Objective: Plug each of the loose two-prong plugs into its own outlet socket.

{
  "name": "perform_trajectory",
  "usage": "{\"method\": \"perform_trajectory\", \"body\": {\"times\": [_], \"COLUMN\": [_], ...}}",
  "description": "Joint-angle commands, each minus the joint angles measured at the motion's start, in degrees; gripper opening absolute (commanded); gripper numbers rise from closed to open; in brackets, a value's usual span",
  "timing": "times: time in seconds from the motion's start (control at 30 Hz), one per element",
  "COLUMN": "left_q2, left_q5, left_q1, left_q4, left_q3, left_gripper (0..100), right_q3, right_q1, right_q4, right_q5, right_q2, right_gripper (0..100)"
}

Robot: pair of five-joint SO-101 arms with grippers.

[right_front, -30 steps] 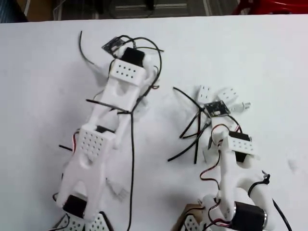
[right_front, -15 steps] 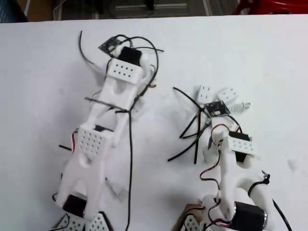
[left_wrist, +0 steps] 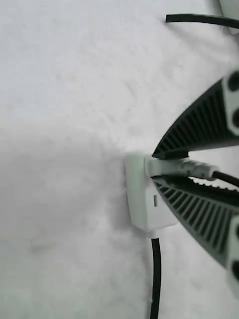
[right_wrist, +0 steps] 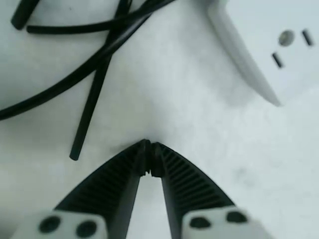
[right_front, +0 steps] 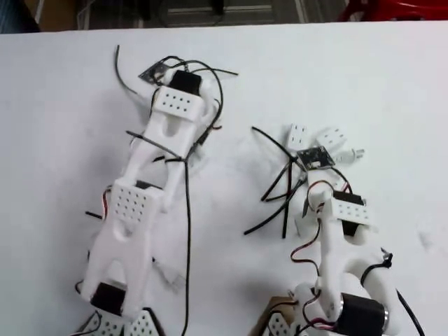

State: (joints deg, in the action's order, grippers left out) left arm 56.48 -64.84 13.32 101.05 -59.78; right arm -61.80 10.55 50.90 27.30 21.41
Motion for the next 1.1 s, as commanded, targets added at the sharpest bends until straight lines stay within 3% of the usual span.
{"method": "perform_trajectory", "body": {"times": [0.0, 0.27, 0.37, 0.7, 0.9, 1.07], "left_q2": [-0.66, -1.01, -1.01, -1.01, -1.01, -0.48], "left_q5": [2.20, 18.11, 24.70, 59.69, 77.89, 87.12], "left_q1": [-0.92, -0.92, -1.63, -0.48, -0.48, 1.71], "left_q4": [-0.88, 1.32, 1.23, 1.23, 1.49, 1.58], "left_q3": [3.34, -5.89, -8.97, -22.15, -23.38, -22.07], "left_gripper": [4, 23, 24, 23, 23, 23], "right_q3": [-0.09, -0.09, -0.09, -0.09, -0.09, -0.09], "right_q1": [0.04, 0.13, 0.22, 0.31, 0.31, 0.31], "right_q4": [-0.84, -0.84, -0.84, -0.84, -0.84, -0.84], "right_q5": [-0.18, -0.18, -0.18, -0.18, -0.18, -0.18], "right_q2": [0.92, 0.92, 1.01, 1.01, 1.01, 1.10], "right_gripper": [2.0, 2.2, 2.2, 2.2, 2.2, 2.2]}}
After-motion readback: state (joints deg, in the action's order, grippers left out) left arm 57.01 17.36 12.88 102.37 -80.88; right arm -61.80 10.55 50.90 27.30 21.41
